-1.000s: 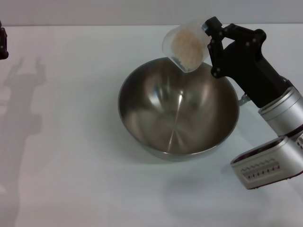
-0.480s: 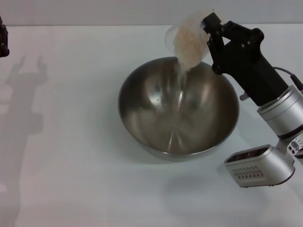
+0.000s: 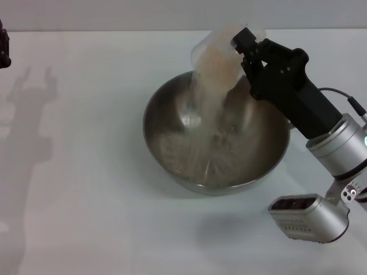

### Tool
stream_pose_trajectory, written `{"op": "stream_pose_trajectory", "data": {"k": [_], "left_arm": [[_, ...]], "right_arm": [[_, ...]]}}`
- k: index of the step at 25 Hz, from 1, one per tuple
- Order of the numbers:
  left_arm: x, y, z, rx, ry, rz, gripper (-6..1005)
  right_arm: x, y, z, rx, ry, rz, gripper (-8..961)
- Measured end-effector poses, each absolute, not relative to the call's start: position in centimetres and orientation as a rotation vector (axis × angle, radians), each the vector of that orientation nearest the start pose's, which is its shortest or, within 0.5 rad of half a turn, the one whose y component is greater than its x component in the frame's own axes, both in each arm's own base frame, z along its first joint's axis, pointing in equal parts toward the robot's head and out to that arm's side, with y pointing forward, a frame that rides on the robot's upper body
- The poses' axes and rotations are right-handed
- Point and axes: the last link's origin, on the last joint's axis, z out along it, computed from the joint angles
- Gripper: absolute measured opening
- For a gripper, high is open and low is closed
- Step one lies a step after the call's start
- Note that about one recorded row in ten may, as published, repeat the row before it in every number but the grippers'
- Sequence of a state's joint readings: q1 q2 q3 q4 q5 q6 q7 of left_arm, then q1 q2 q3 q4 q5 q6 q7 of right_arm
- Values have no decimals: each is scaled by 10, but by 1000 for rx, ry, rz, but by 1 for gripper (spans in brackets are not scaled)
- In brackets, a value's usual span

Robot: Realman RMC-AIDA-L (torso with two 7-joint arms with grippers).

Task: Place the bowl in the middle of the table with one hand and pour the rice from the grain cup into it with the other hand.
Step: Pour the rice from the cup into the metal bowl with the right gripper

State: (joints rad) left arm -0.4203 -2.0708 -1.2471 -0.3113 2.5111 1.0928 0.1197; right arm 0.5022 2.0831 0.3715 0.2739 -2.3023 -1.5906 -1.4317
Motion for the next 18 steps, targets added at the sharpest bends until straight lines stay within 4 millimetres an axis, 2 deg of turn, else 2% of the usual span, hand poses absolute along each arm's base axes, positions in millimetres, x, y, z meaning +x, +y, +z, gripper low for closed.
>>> {"op": "stream_pose_trajectory", "data": {"k": [7,18], "left_arm": [[-316,357,19,-1450,-369,-584,450],[-314,358,20,-1447,-361,-590,450]], "right_arm": [[207,286,-55,-1248,-1224,180,4],[211,286,-54,-1231,-1239,137,3]]}}
